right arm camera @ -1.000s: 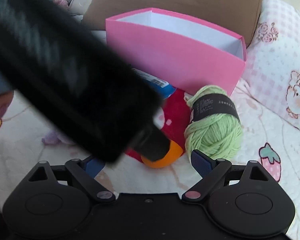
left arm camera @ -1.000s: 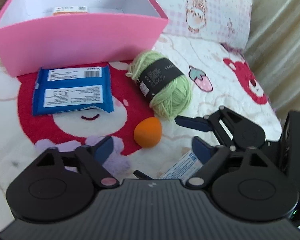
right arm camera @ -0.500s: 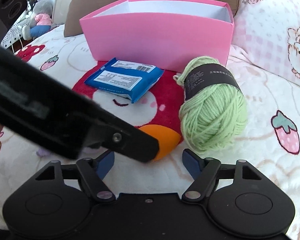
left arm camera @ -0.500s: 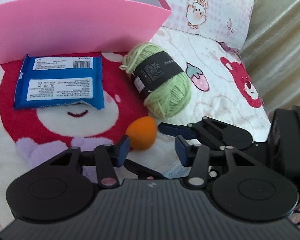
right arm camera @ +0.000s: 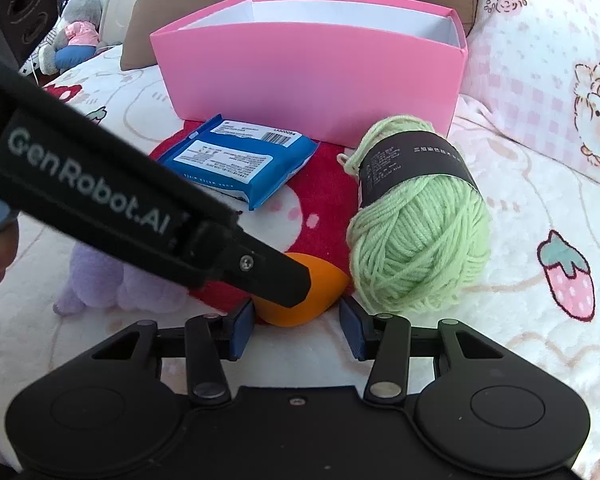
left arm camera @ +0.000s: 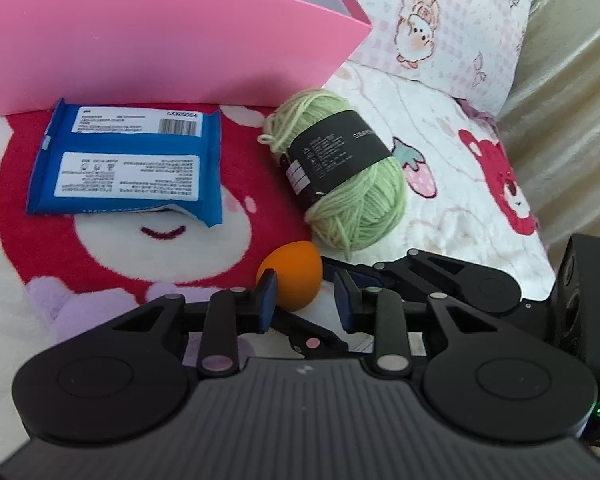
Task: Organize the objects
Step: 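Close the left gripper on the orange sponge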
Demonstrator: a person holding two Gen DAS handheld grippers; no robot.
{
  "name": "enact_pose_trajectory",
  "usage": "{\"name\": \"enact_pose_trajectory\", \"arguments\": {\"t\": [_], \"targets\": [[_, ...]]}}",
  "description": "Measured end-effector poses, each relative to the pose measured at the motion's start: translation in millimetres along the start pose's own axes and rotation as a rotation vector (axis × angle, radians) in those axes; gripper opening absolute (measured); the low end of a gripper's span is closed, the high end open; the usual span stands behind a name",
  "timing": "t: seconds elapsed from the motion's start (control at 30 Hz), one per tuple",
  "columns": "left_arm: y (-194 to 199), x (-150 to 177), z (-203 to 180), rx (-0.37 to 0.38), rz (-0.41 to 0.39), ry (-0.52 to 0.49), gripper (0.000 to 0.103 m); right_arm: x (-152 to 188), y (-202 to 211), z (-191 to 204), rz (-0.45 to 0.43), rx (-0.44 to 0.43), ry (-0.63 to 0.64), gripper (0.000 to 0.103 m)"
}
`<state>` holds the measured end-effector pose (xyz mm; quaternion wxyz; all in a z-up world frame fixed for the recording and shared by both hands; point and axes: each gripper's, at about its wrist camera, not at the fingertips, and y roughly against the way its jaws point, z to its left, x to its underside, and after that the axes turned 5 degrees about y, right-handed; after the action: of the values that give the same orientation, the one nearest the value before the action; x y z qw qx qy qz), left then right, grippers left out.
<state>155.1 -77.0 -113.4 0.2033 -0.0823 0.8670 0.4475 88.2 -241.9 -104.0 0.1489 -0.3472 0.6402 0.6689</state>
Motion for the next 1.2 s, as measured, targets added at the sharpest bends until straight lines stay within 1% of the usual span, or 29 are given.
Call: {"name": "enact_pose_trajectory", "arguments": {"t": [0.03, 0.13, 0.2, 0.23, 0.3, 0.33, 0.4, 0.63, 0.77, 0.93, 1.1, 1.2], "targets": [[-0.1, -0.1, 0.9, -0.006, 0.003, 0.003, 0.030, 0.1, 0.1, 0.9, -0.002, 0.004, 0.004, 0.051], [-4.4, -0.9, 5.0, -0.017, 0.032, 0.014, 0.039, 0.4, -1.1, 1.7, 0.001, 0.009, 0.009, 0.051], [-7.1, -1.0, 8.7, -0.011, 0.034, 0.033, 0.039, 0.5, -1.5, 1.8, 0.000, 0.010, 0.013, 0.051], [-7.6, -1.0, 10.3, -0.006, 0.025, 0.042, 0.037, 0.5, -1.4, 1.9, -0.002, 0.009, 0.016, 0.051], [-8.1, -0.4, 12.5, 0.001, 0.004, 0.055, 0.036, 0.8, -1.0, 1.8, -0.006, 0.007, 0.019, 0.051], [-8.2, -0.3, 12.8, 0.005, -0.005, 0.056, 0.034, 1.2, -0.9, 1.5, -0.008, 0.006, 0.016, 0.052], [-9.3, 0.1, 12.8, 0.009, -0.019, 0.048, 0.034, 2.5, -1.3, 1.3, -0.011, 0.007, 0.016, 0.052], [-10.7, 1.3, 11.6, 0.004, -0.025, 0.056, 0.034, 4.3, -1.9, 5.2, -0.020, 0.026, 0.042, 0.052], [-9.2, 2.4, 5.2, 0.007, -0.004, 0.042, 0.034, 3.8, 1.4, 8.0, -0.017, 0.039, 0.050, 0.052], [-5.9, 6.3, -2.9, 0.023, 0.023, 0.033, 0.034, 8.3, 7.0, 21.5, -0.023, 0.099, 0.146, 0.052], [-3.4, 9.0, -4.8, 0.031, 0.028, 0.035, 0.034, 11.7, 13.0, 20.4, -0.024, 0.093, 0.128, 0.052], [-1.3, 9.5, -5.3, 0.042, 0.039, 0.041, 0.034, 15.4, 18.6, 29.0, -0.039, 0.118, 0.195, 0.052]]}}
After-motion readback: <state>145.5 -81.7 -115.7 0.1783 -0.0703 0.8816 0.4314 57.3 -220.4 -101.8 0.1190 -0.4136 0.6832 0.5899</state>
